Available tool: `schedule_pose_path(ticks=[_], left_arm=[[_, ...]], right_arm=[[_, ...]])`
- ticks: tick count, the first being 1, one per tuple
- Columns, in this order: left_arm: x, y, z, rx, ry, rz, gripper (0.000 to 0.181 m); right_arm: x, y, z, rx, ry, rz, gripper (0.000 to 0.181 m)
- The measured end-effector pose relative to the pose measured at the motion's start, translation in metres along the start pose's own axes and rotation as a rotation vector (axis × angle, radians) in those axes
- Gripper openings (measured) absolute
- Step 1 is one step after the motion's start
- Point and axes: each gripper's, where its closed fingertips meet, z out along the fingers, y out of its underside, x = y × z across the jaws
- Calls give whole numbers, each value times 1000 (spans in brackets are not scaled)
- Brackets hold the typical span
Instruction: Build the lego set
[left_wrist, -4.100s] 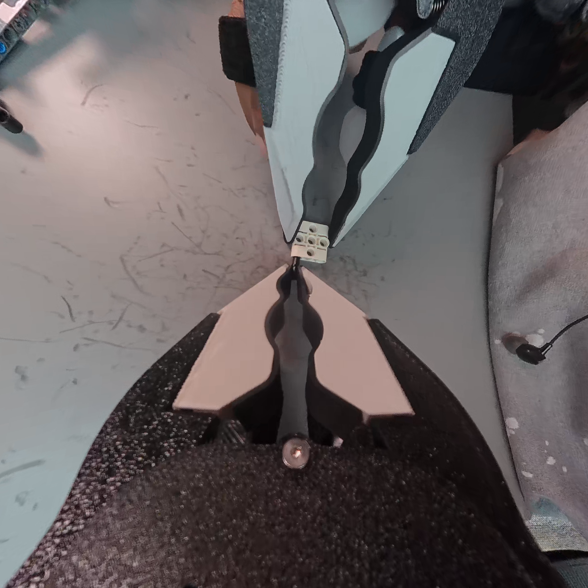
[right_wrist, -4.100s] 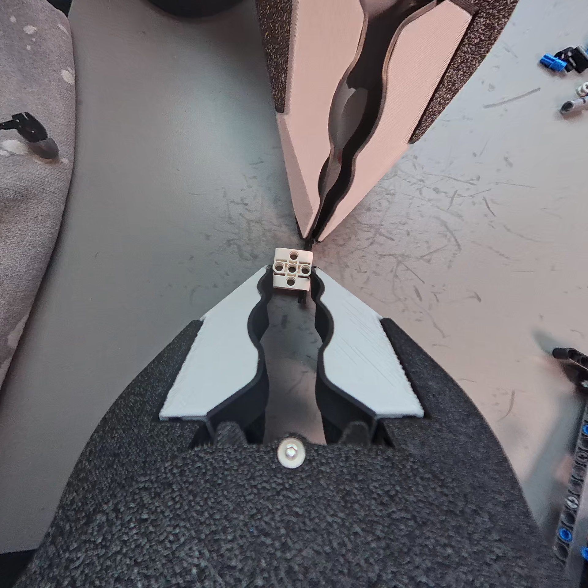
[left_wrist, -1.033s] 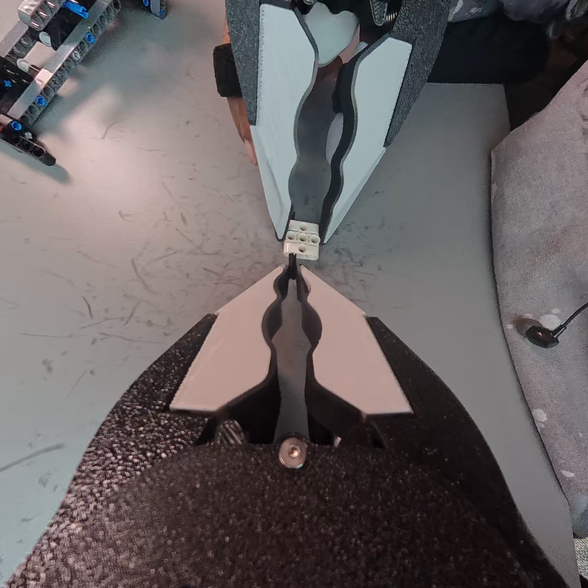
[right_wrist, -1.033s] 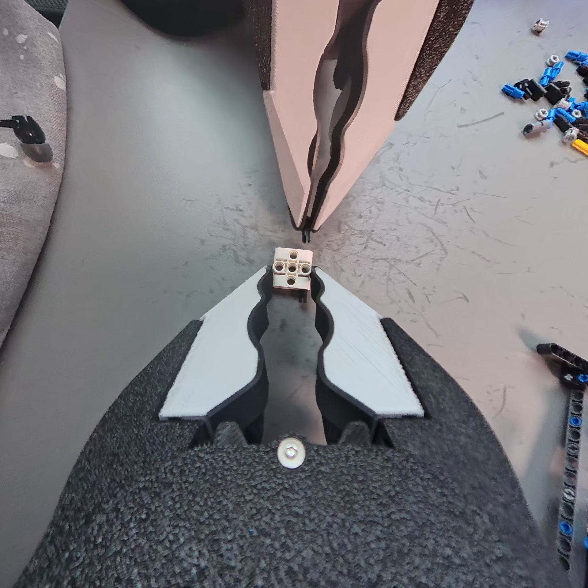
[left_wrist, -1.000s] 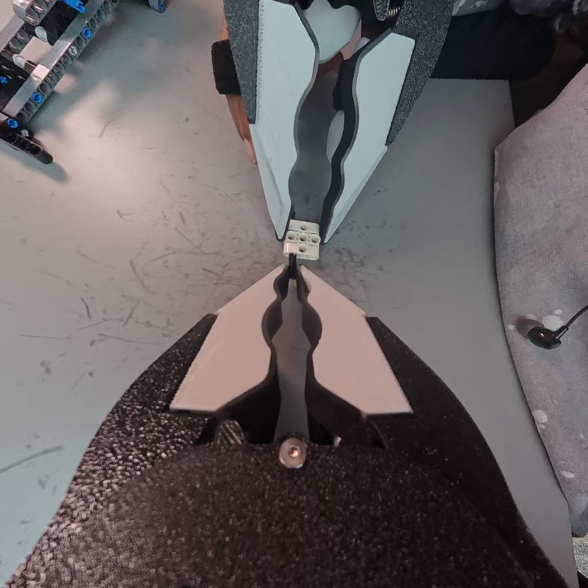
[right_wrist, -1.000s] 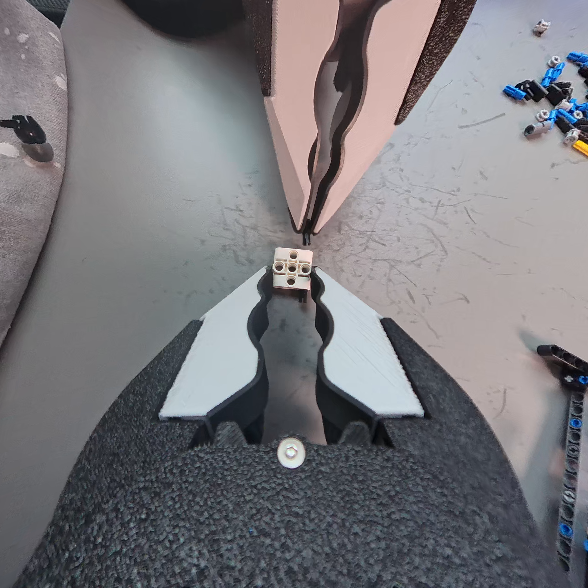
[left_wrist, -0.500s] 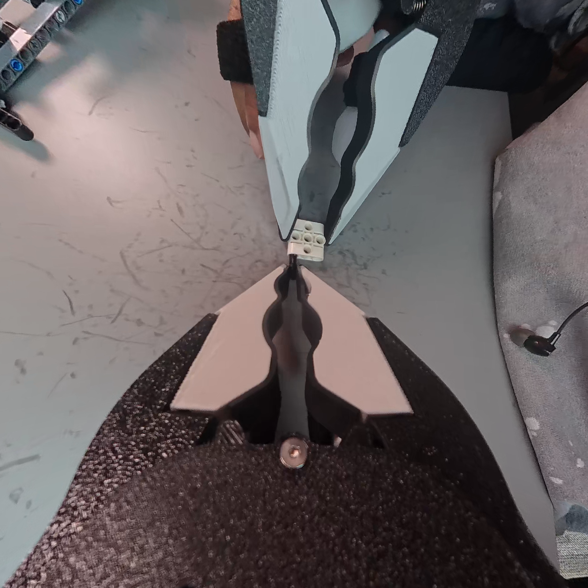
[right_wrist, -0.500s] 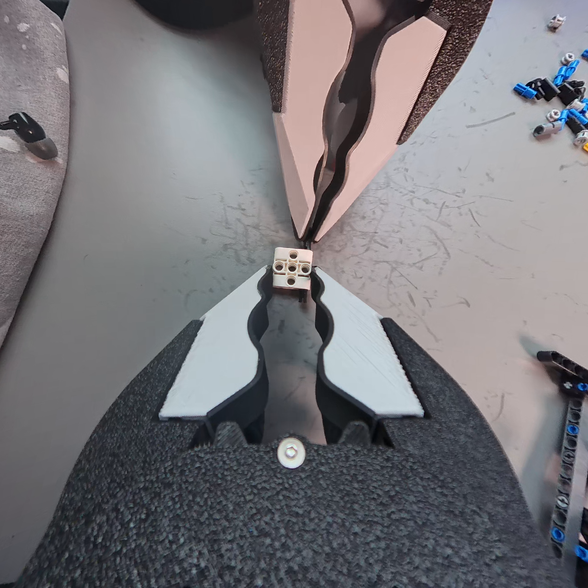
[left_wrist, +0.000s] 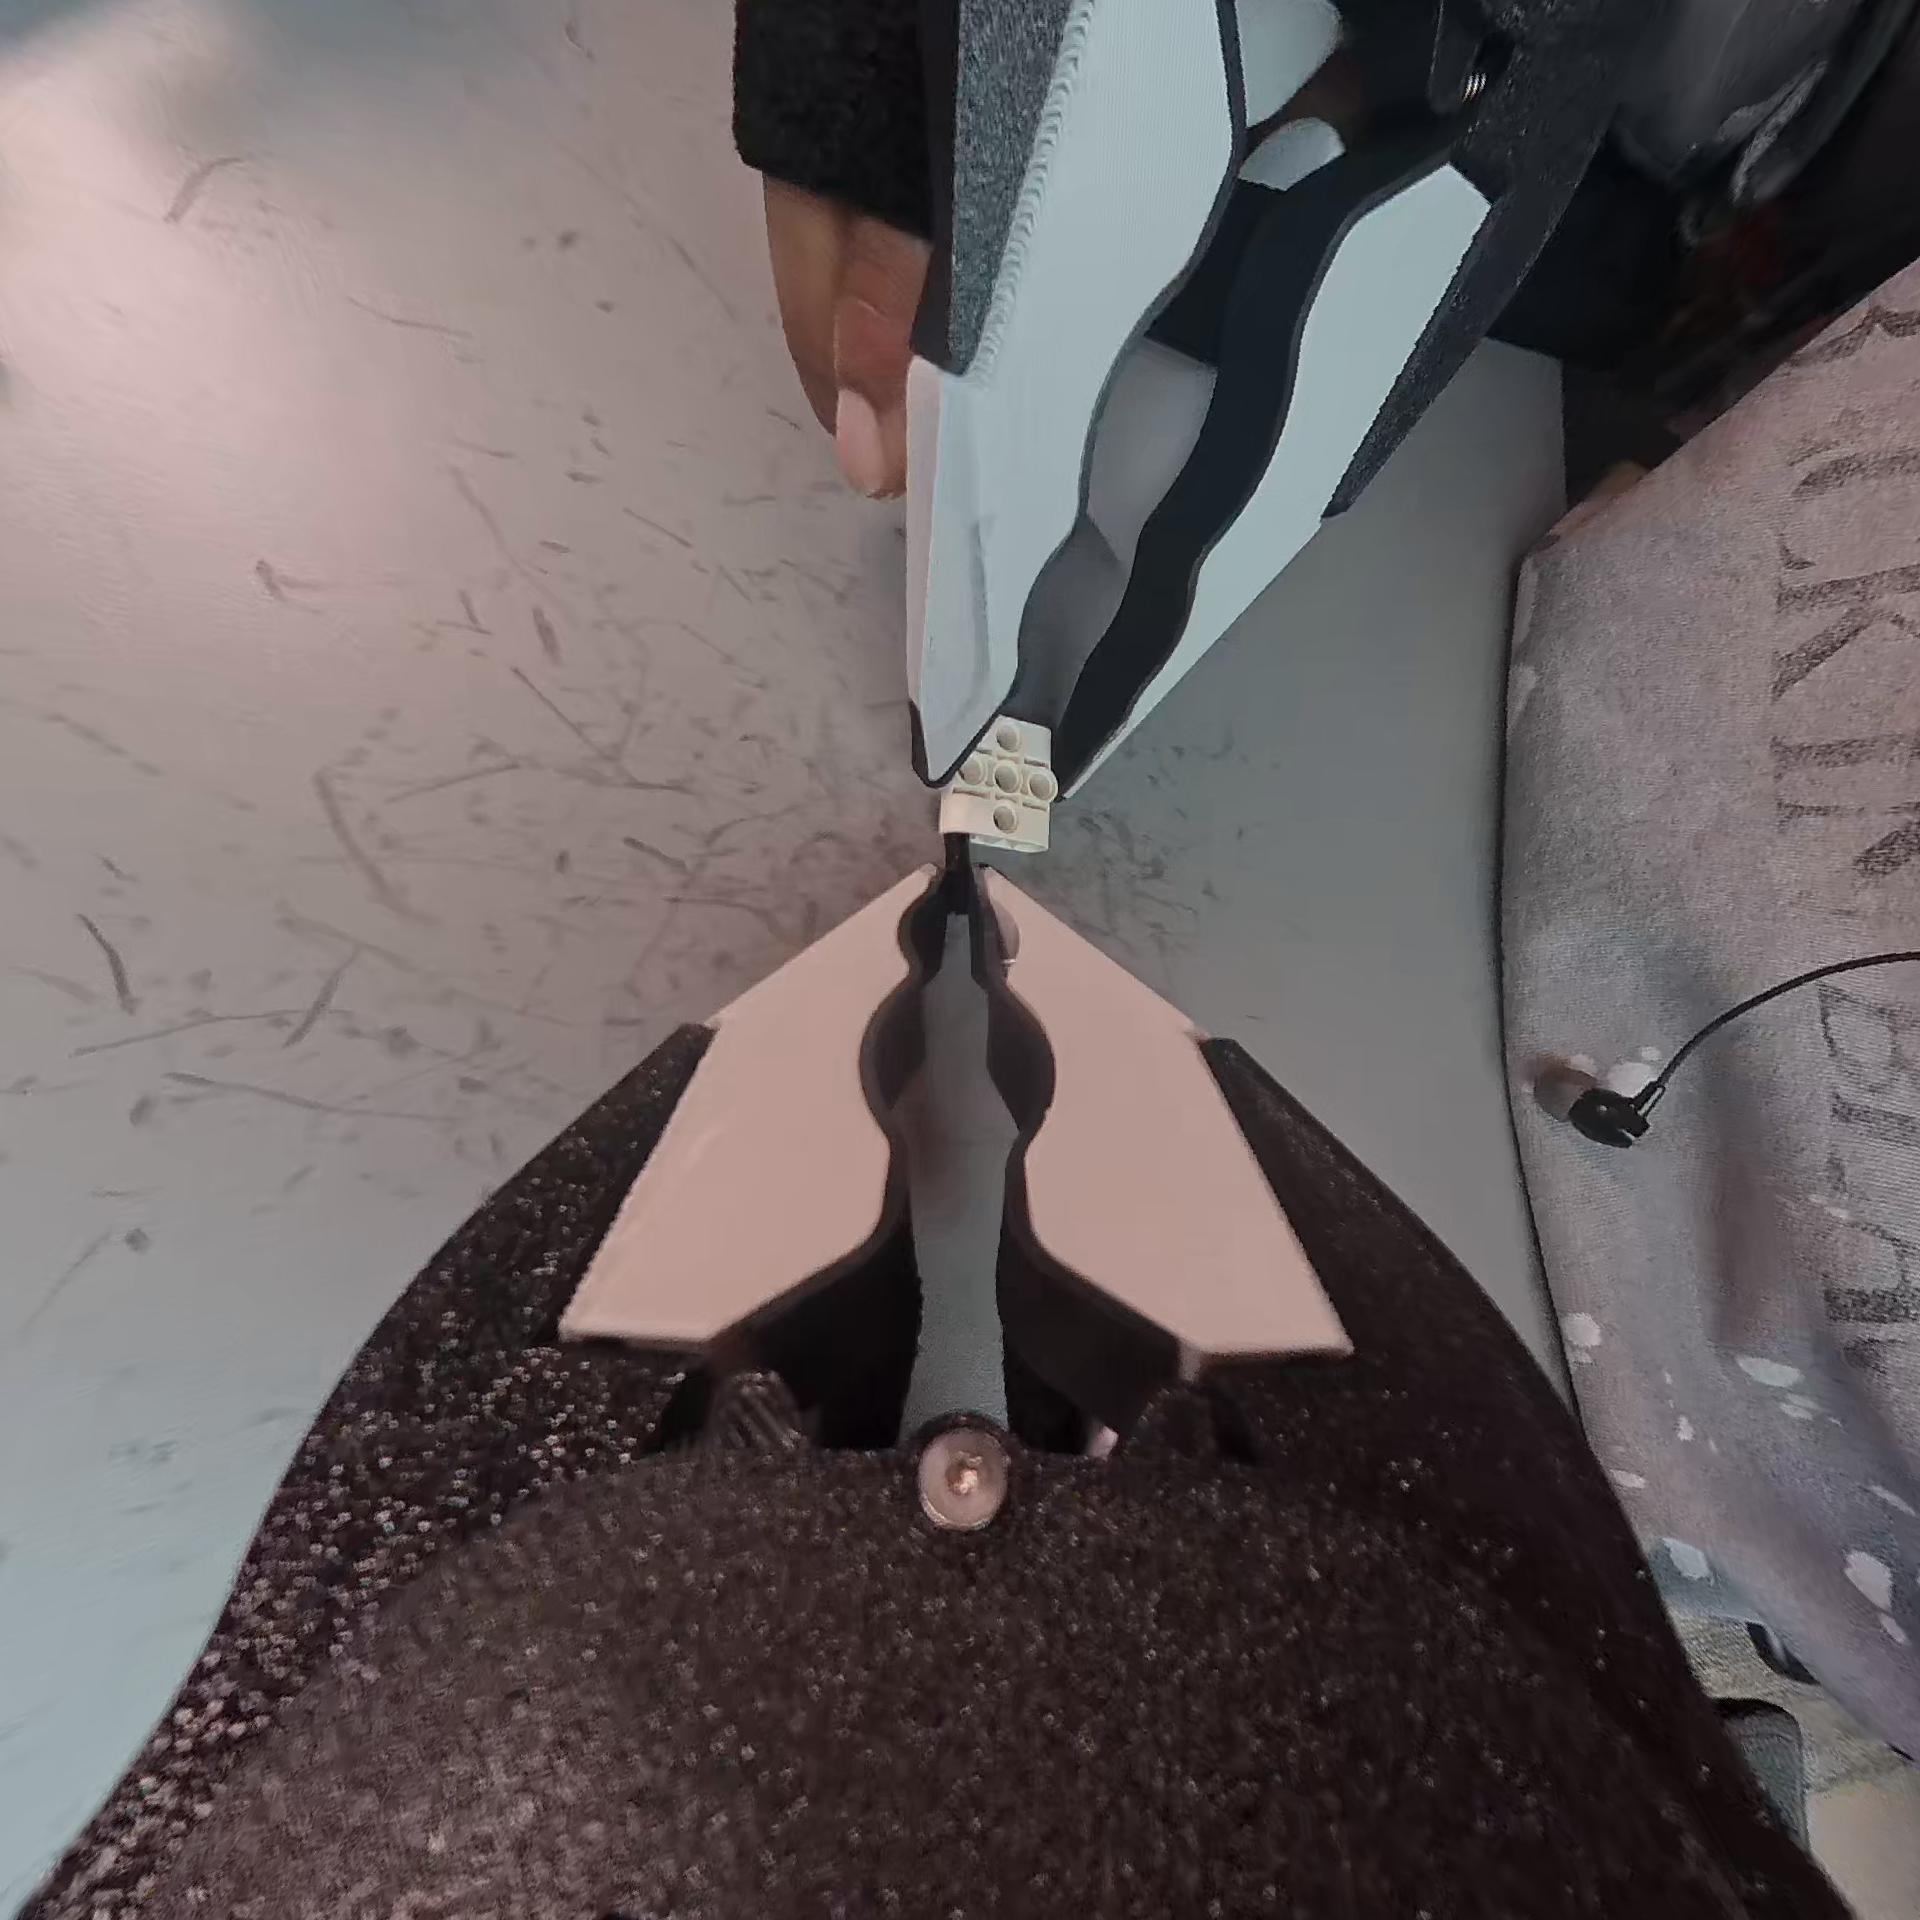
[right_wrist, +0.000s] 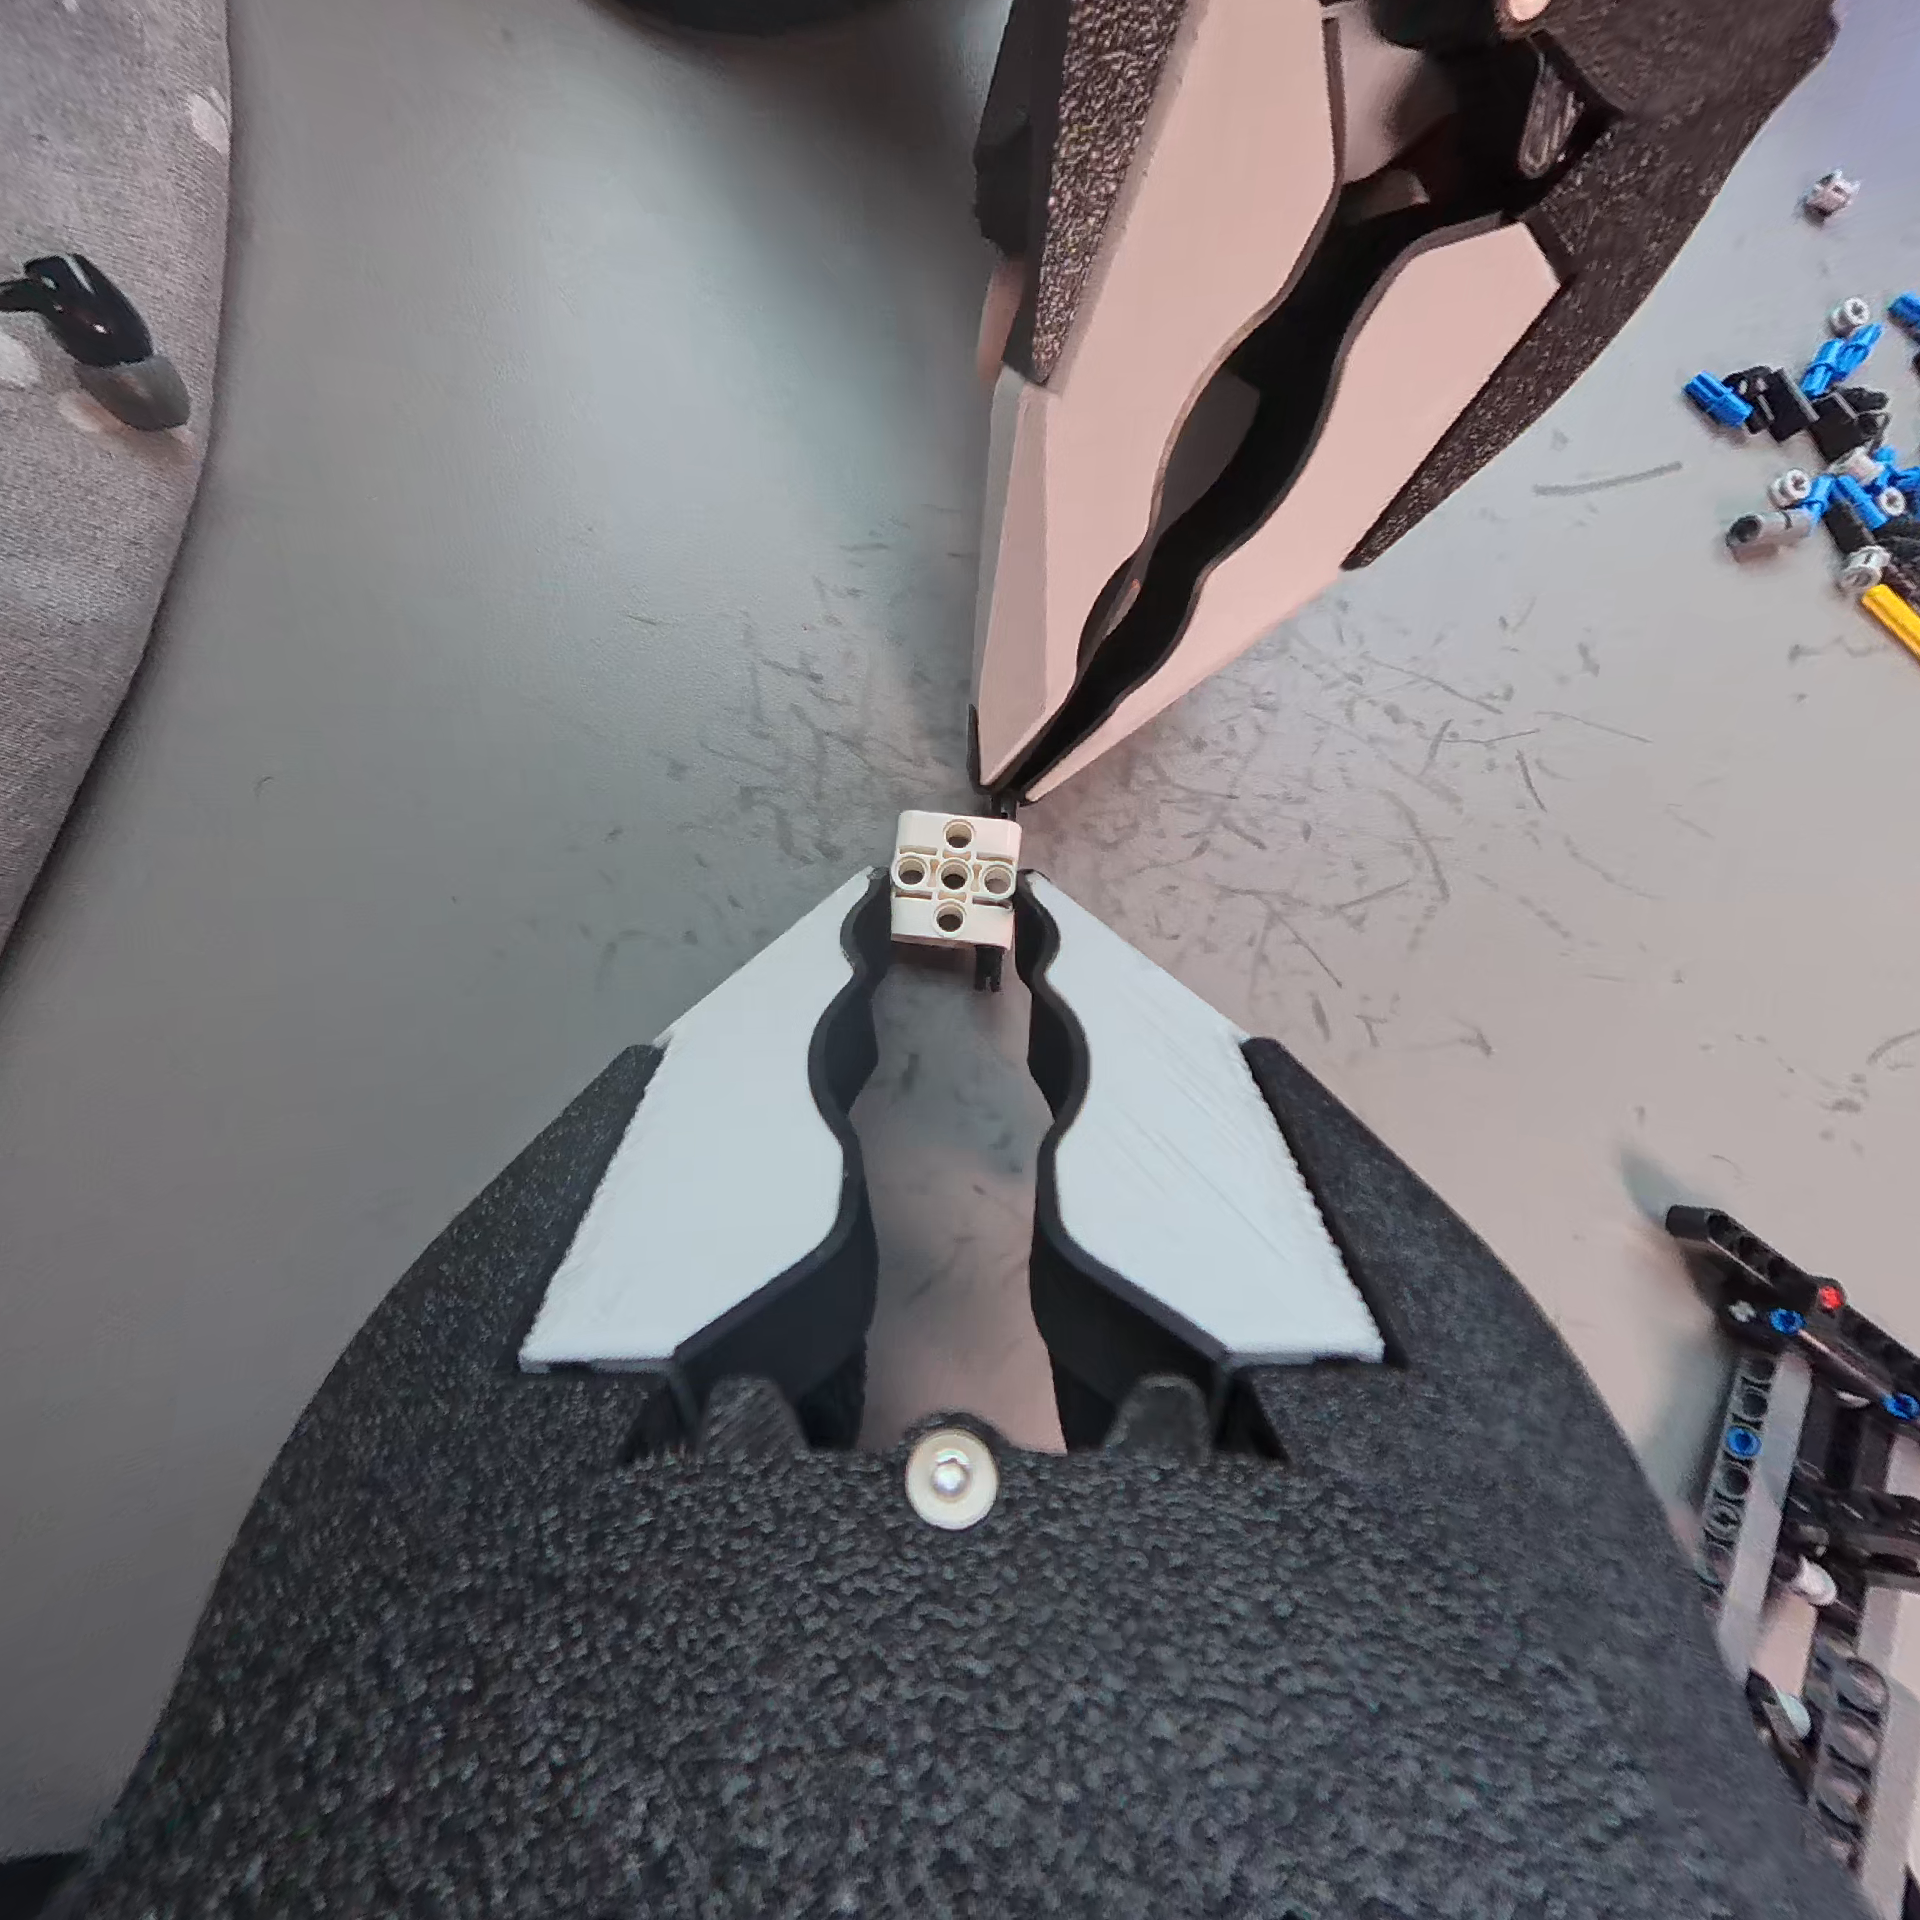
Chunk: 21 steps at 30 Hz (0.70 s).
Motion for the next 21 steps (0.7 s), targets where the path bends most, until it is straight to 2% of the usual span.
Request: schedule_pose_path(ticks=[3, 14, 21], left_arm=[[-1, -1, 0, 12, 26, -46, 2], [-1, -1, 3, -26, -24, -29, 2], [1, -1, 3, -7, 0, -14, 2]], right_arm=[[0, 1, 0, 12, -23, 5, 22], [-2, 2, -1, 31, -63, -15, 22], [-2, 1, 0, 23, -58, 13, 22]])
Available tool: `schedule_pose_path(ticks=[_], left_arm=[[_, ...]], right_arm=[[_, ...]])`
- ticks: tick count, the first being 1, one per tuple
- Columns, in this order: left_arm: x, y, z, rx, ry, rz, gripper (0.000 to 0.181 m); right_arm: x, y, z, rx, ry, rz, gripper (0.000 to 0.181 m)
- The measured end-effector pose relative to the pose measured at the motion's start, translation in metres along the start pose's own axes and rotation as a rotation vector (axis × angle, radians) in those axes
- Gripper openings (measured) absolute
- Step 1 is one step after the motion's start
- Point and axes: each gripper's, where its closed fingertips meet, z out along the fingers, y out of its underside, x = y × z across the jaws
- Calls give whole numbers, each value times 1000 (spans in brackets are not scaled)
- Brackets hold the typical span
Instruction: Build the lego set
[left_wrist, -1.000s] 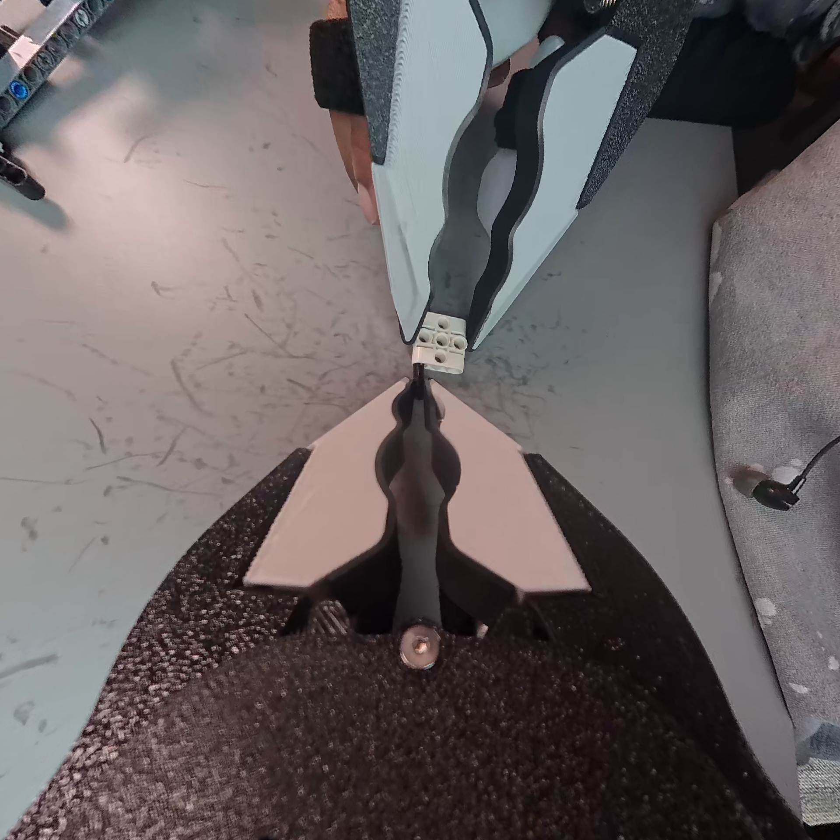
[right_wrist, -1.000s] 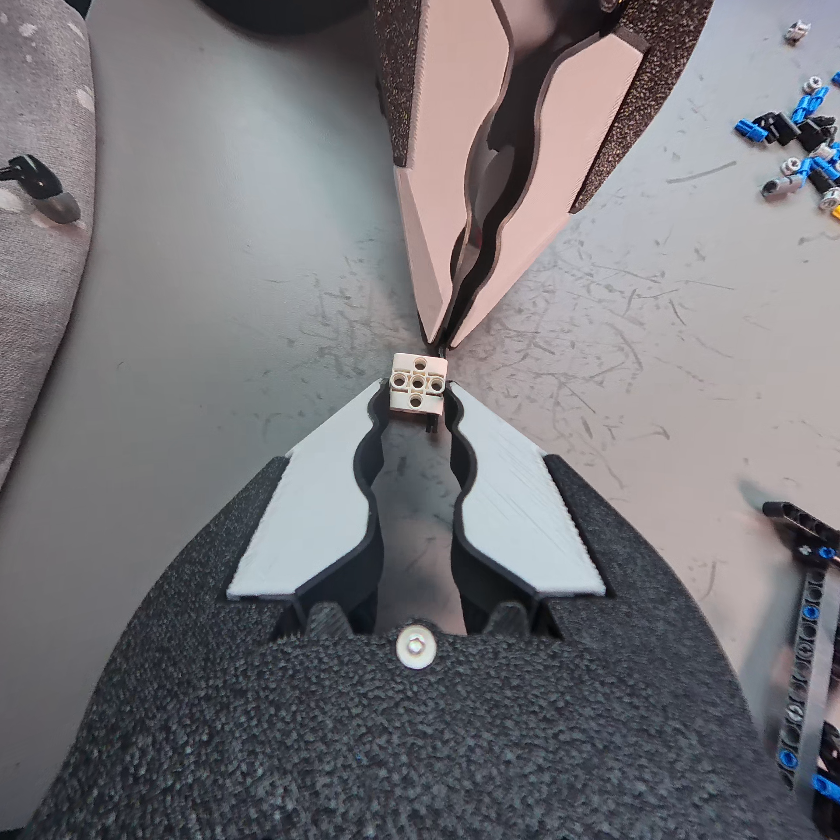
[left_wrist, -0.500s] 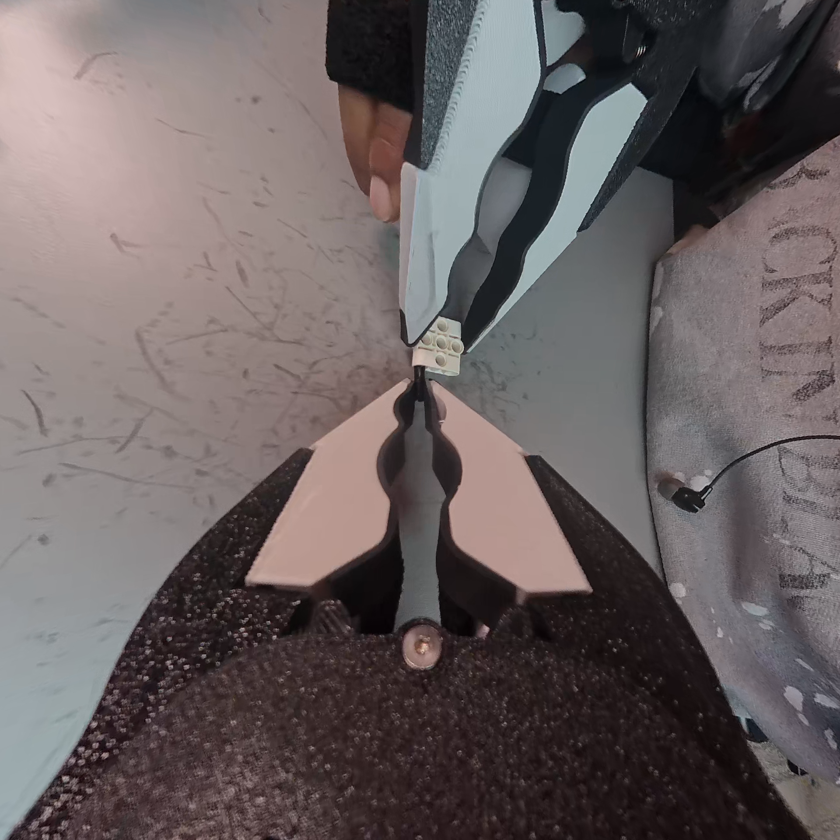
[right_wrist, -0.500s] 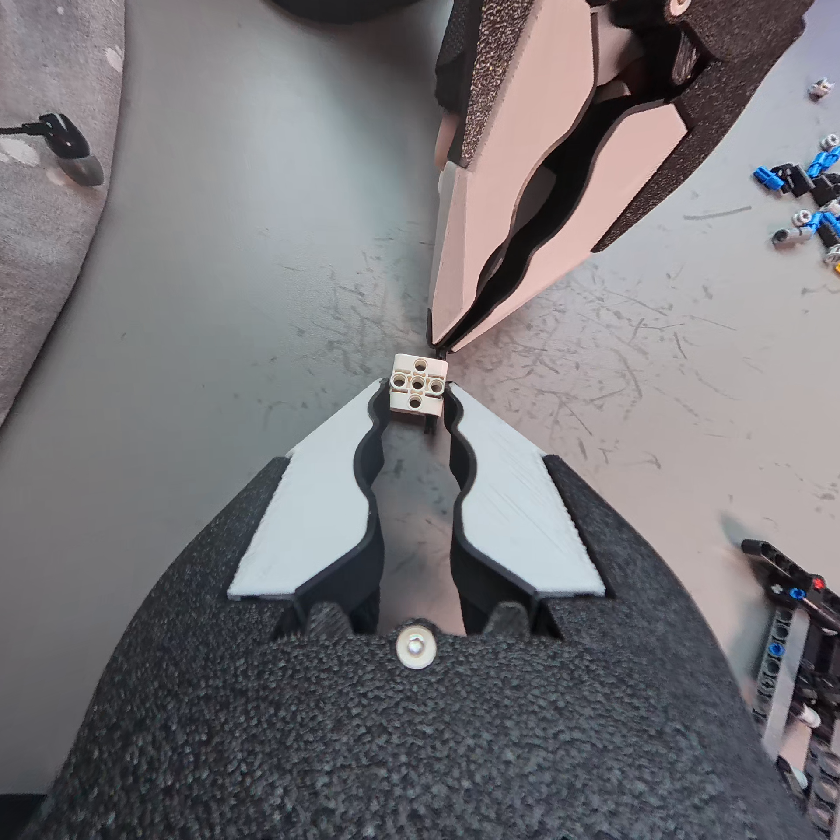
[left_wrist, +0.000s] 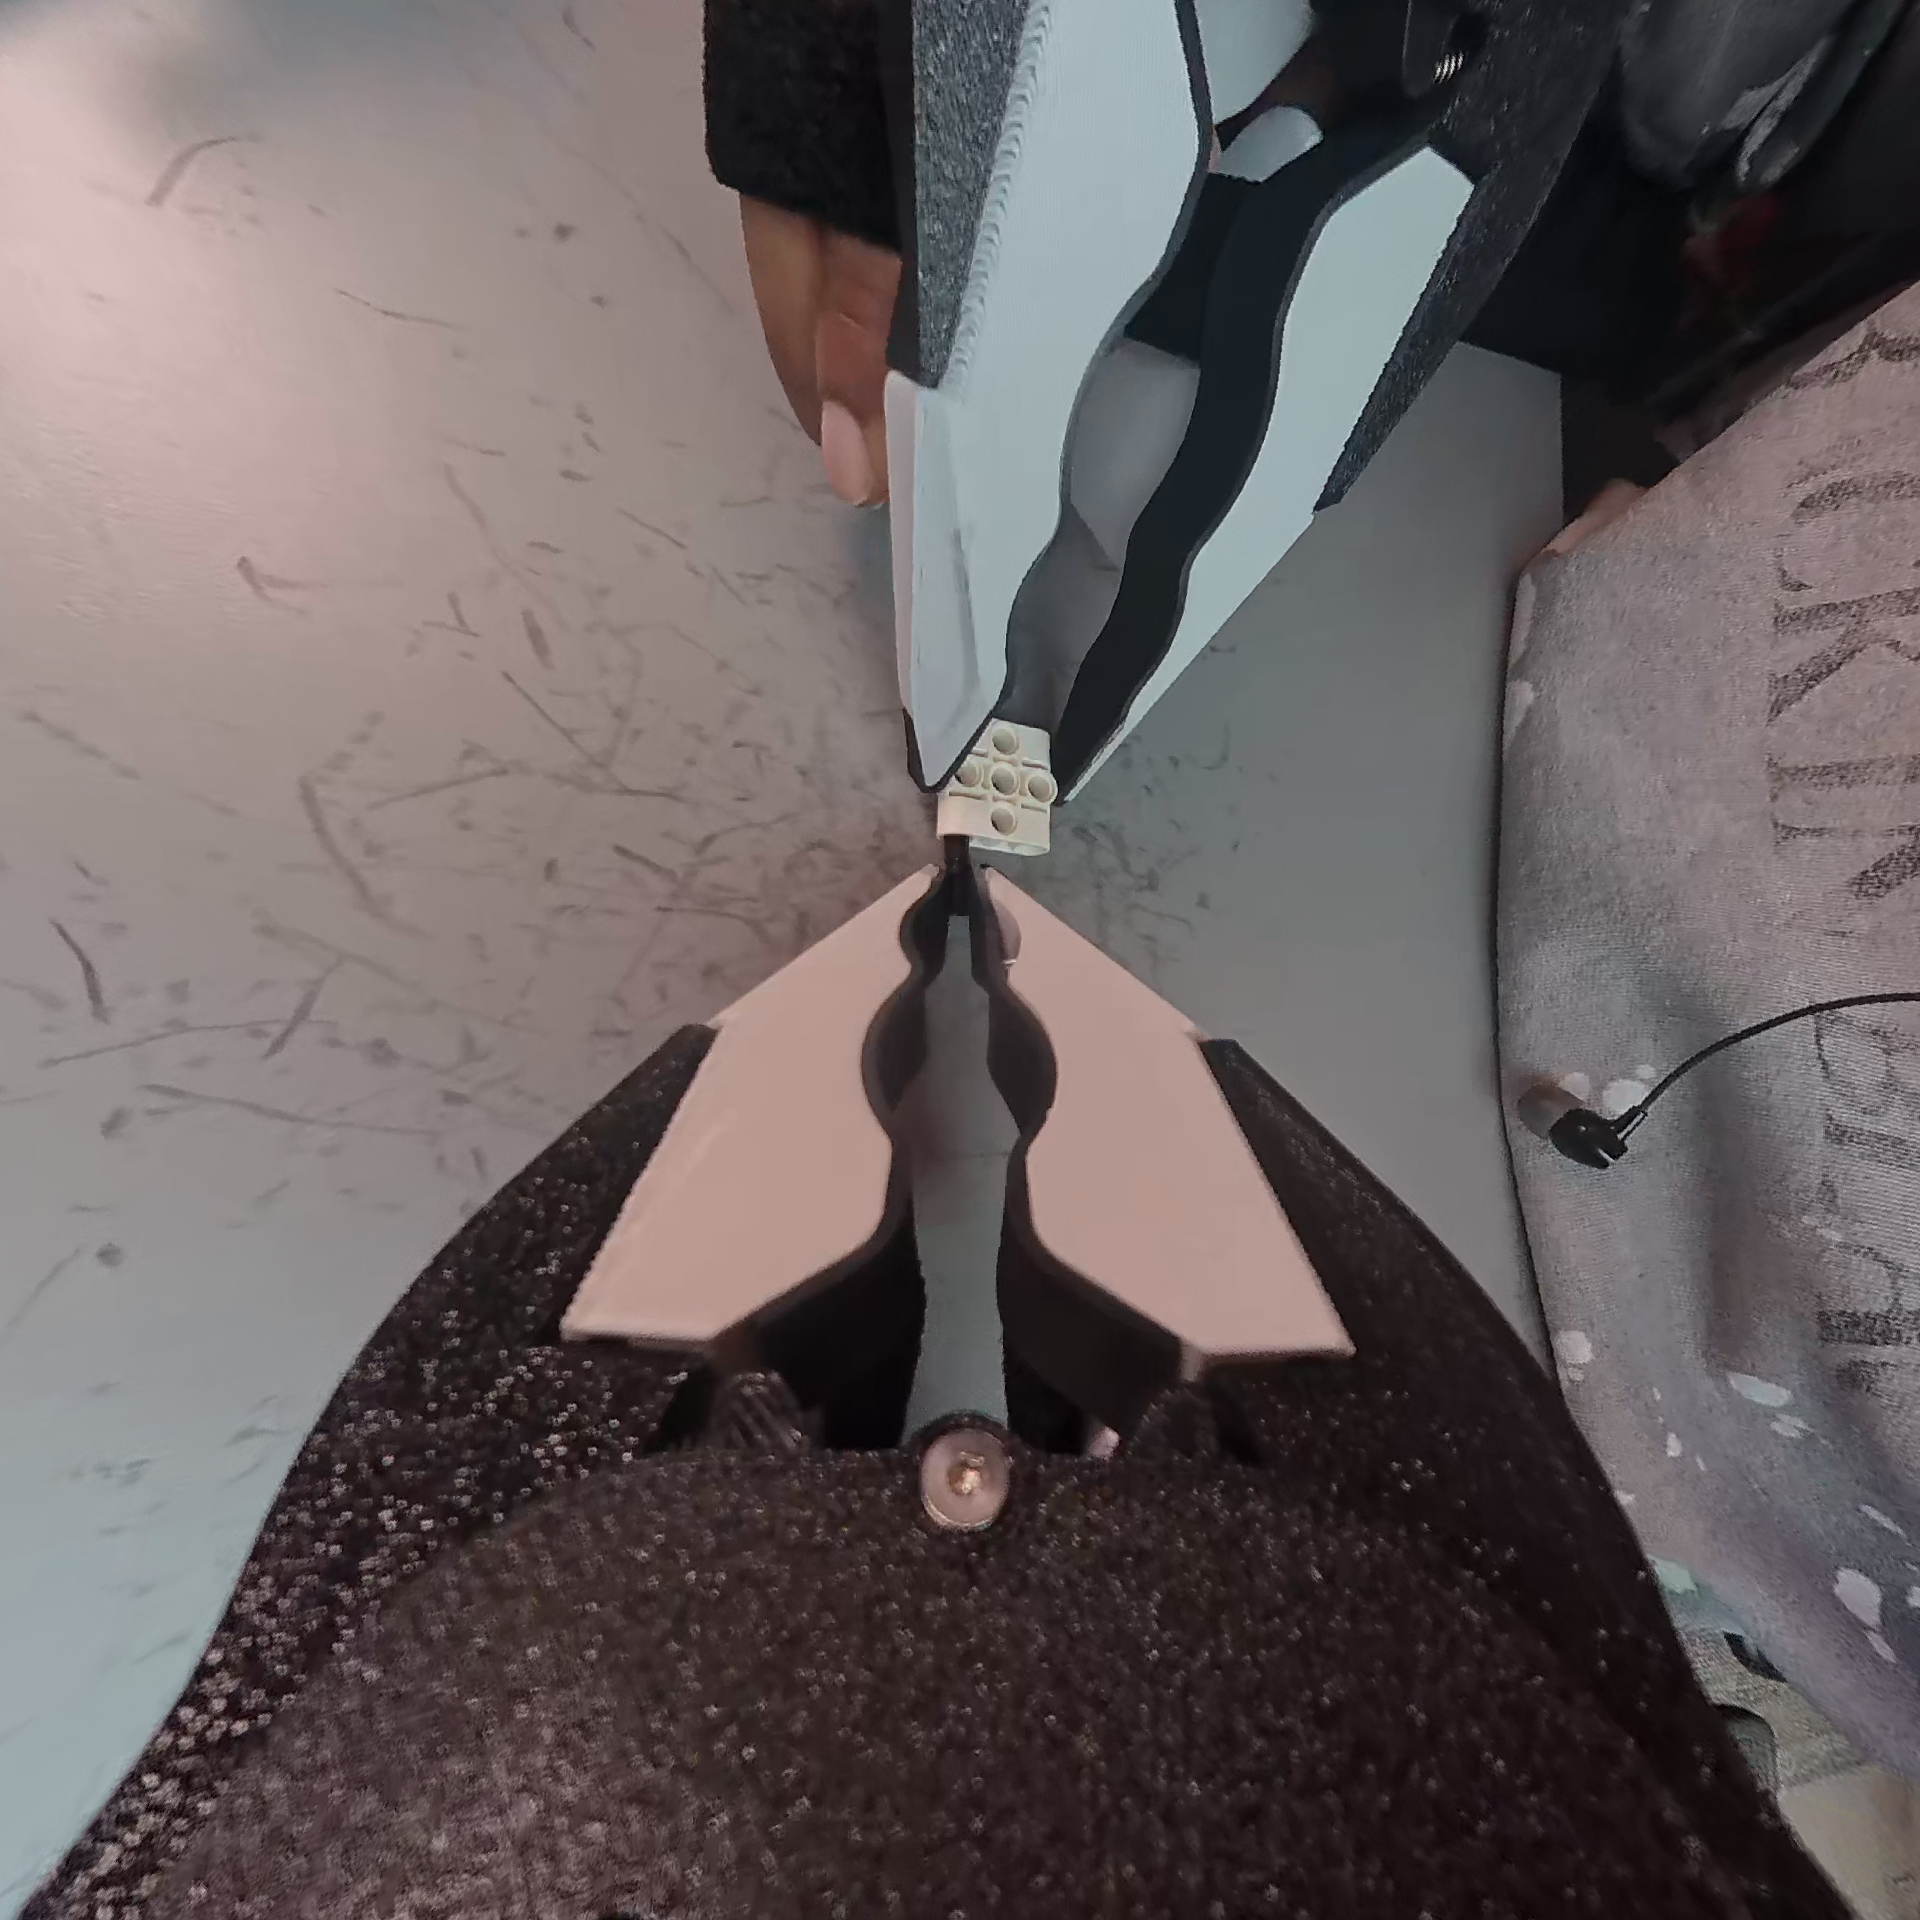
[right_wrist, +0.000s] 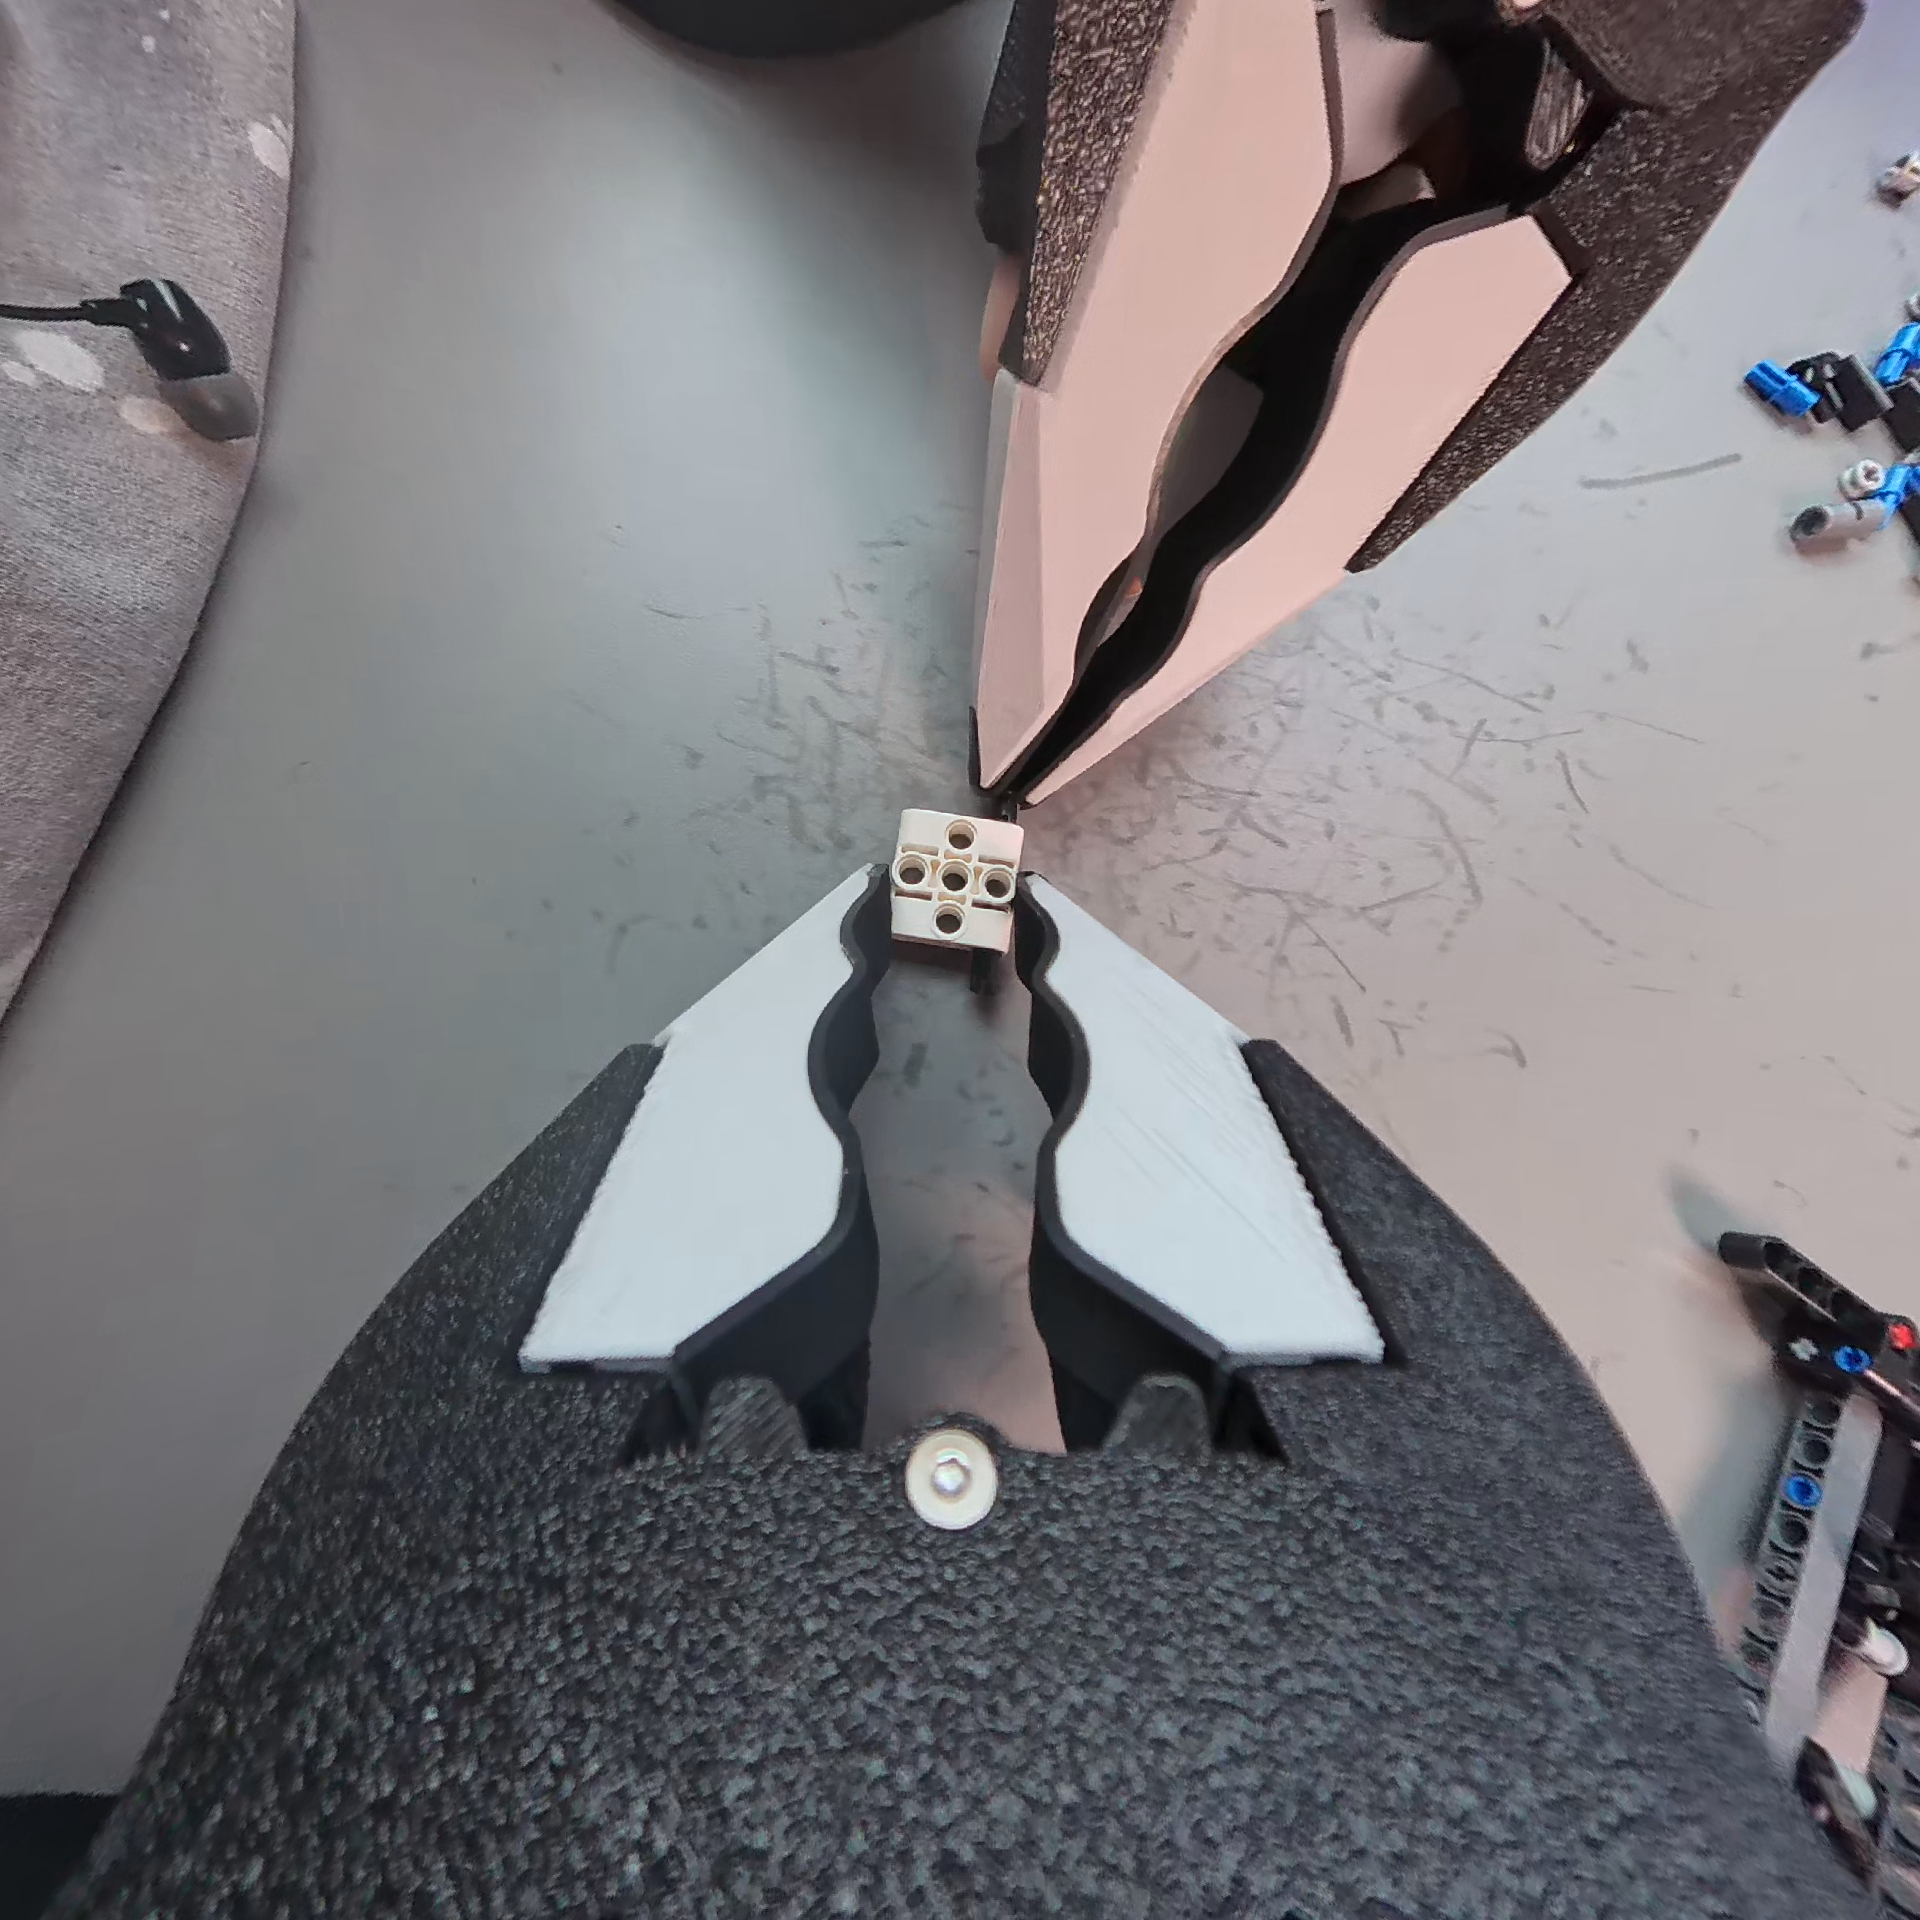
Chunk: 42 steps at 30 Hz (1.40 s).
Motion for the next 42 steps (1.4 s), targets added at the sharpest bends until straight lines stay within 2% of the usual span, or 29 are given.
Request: schedule_pose_path(ticks=[12, 19, 22, 29, 42], left_arm=[[1, -4, 3, 5, 4, 24, 2], [1, -2, 2, 36, -66, 151, 3], [-1, 3, -4, 29, -71, 151, 14], [-2, 4, -1, 32, -104, 167, 0], [-2, 3, 0, 42, -92, 163, 0]], right_arm=[[-2, -1, 1, -2, -16, -8, 22], [-2, -1, 1, 7, -18, 17, 23], [-2, -1, 1, 5, -3, 16, 23], [-2, 0, 1, 9, -2, 27, 23], [-3, 0, 2, 21, -14, 47, 22]])
